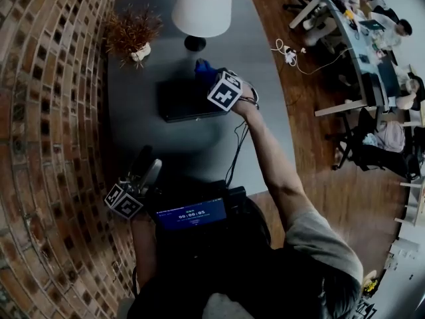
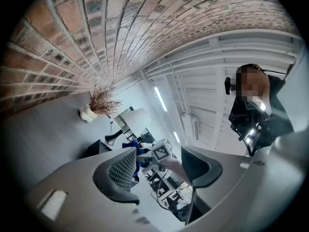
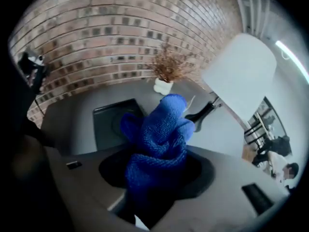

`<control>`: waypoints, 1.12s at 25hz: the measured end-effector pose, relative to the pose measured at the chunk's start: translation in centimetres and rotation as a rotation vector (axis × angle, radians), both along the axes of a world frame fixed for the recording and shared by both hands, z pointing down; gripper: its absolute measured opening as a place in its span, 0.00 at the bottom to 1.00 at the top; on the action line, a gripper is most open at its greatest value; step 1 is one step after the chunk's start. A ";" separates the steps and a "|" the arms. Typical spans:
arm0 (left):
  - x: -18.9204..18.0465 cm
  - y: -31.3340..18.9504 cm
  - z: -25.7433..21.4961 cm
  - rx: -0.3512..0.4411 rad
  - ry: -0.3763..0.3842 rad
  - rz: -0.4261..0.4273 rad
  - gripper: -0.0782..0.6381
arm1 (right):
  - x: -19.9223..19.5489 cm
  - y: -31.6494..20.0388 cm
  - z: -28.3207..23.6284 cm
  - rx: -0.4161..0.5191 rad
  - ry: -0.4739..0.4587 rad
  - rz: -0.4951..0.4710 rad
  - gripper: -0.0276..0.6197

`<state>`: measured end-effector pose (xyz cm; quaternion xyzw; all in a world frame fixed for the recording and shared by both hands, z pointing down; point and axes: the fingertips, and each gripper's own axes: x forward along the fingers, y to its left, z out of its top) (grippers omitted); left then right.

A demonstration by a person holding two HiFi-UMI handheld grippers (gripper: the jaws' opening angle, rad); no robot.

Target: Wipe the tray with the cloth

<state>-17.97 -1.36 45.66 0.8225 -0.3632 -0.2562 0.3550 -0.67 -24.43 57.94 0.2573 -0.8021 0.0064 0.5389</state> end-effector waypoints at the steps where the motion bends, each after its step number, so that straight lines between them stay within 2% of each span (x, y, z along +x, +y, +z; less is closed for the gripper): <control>1: 0.1 0.1 -0.1 0.000 -0.001 0.001 0.53 | 0.3 -1.2 0.9 -0.012 0.009 0.022 0.37; 3: 0.2 0.3 -0.3 -0.001 -0.005 -0.002 0.53 | 0.5 -1.2 3.5 -0.058 0.075 -0.004 0.37; 7: -0.6 0.5 -0.4 -0.004 -0.013 -0.025 0.53 | 0.1 4.9 4.5 -0.093 0.224 -0.181 0.36; 10: -1.0 0.4 0.2 -0.018 -0.011 -0.033 0.53 | 0.8 12.0 4.6 -0.243 0.305 -0.330 0.36; 12: -0.8 0.4 0.4 -0.022 -0.007 -0.027 0.53 | 1.5 13.8 4.0 -0.309 0.282 -0.354 0.36; 14: -0.6 0.2 0.5 -0.017 -0.002 -0.016 0.53 | 2.3 10.6 2.6 -0.234 0.239 -0.270 0.36; 16: -0.3 0.0 0.6 -0.012 0.001 -0.005 0.53 | 3.1 4.3 0.6 -0.066 0.224 -0.146 0.36; 18: 0.0 0.0 0.7 -0.008 0.001 0.006 0.53 | 3.4 -0.8 -0.1 0.036 0.226 -0.074 0.36; 20: 0.3 0.2 0.7 -0.004 -0.003 0.010 0.53 | 3.5 -2.5 1.5 0.021 0.264 -0.091 0.36; 22: 0.6 0.3 -0.2 0.006 -0.011 0.006 0.53 | 4.0 -1.8 3.9 -0.008 0.340 -0.158 0.36; 25: 0.4 0.3 -0.6 -0.005 -0.026 -0.001 0.53 | 4.6 1.0 4.3 0.002 0.410 -0.223 0.36; 28: 0.2 0.1 0.6 -0.028 -0.043 0.011 0.52 | 4.7 5.0 4.2 0.011 0.440 -0.267 0.36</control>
